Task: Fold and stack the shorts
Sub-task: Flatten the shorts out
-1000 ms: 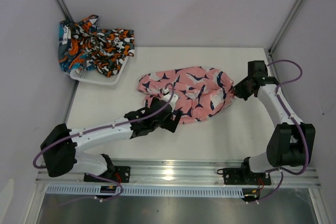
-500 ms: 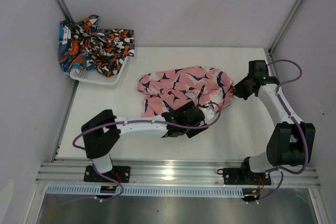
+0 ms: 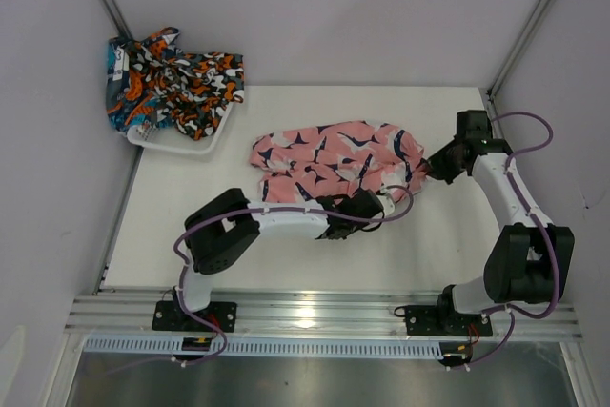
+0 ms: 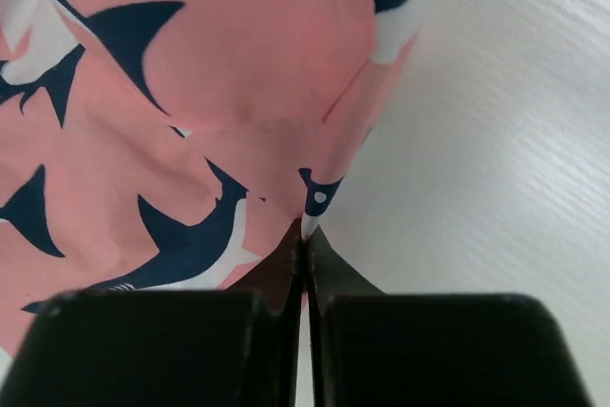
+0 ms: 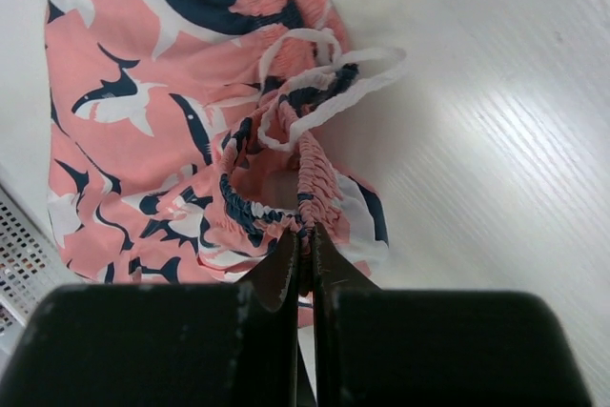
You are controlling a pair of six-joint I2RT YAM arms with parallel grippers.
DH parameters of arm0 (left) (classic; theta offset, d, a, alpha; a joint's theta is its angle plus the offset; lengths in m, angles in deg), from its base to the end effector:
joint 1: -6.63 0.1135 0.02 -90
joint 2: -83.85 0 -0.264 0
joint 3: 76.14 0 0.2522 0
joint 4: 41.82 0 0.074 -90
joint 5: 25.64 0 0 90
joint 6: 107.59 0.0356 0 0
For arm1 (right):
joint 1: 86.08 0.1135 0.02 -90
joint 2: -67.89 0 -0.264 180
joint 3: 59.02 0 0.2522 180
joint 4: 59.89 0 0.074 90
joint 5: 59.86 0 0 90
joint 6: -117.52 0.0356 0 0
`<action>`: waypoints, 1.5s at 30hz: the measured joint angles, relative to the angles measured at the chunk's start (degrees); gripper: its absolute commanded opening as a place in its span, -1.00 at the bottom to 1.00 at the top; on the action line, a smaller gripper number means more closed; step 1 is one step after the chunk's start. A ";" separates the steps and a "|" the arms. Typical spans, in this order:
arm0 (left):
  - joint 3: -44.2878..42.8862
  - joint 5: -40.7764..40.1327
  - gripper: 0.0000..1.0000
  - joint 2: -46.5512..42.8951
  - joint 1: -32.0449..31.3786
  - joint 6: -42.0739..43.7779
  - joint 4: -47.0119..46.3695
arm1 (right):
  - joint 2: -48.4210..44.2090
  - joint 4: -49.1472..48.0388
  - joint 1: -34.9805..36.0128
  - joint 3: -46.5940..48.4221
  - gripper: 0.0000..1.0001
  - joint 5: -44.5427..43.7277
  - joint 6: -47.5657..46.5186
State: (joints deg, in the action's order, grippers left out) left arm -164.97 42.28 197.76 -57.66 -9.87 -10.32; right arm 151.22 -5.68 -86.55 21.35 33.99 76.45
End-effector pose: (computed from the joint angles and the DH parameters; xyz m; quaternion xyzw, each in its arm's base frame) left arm 0.1918 -0.3675 0.1586 0.5081 0.7928 0.0278 0.3354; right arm 0.3006 -0.0001 0.2707 0.3920 0.8750 0.1453 0.2443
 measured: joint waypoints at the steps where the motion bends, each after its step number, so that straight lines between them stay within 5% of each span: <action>1: 0.35 0.72 -1.00 -0.50 0.13 -0.13 0.31 | -0.24 1.05 -0.35 0.17 -1.00 0.04 0.13; 8: 1.01 12.13 -0.97 -11.91 0.48 -1.90 12.72 | -5.53 9.66 -1.42 1.95 -1.00 1.81 1.38; 10: -2.32 20.09 -0.54 -15.63 1.55 -1.55 18.36 | -7.41 11.67 -2.21 2.91 -1.00 2.80 2.14; 11: -4.52 24.72 -0.63 -17.09 2.58 -1.07 20.65 | -7.93 12.46 -2.51 3.80 -1.00 2.93 2.64; 13: -9.73 32.96 -0.70 -18.58 5.84 -0.61 23.93 | -8.09 13.20 -3.08 5.97 -1.00 2.93 3.45; 16: -17.77 40.30 -0.55 -16.52 13.46 -0.39 25.83 | -6.49 13.38 -4.37 8.72 -1.00 3.13 4.37; 19: -26.95 37.88 -0.59 -9.14 21.70 -2.60 27.06 | -3.13 12.94 -5.38 10.32 -1.00 2.80 5.57; 21: -31.95 33.99 -0.33 -2.67 26.03 -4.26 26.82 | 0.33 12.35 -5.60 11.19 -1.00 2.60 6.25; 24: -27.45 29.62 0.28 -0.42 28.09 -5.09 25.57 | 4.85 11.85 -5.38 11.96 -1.00 1.99 6.71; 25: -22.64 27.74 0.46 -1.86 26.56 -5.29 24.30 | 6.08 11.80 -5.20 11.96 -1.00 1.38 6.82; 34: -5.53 17.16 0.83 -18.86 -4.39 -9.53 15.08 | 6.71 10.95 -4.52 11.96 -1.00 0.44 6.99; 39: 0.55 8.20 0.94 -21.81 -8.50 -12.98 9.55 | 6.62 9.49 -4.24 11.04 -1.00 0.52 6.97; 45: 2.56 -0.68 0.94 -11.30 -8.55 -15.85 7.32 | 6.45 8.41 -4.15 9.46 -1.00 0.79 6.97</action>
State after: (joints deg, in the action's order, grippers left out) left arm -162.41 41.60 186.46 -66.20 -25.71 -3.00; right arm 157.66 2.73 -90.71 30.82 34.78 83.42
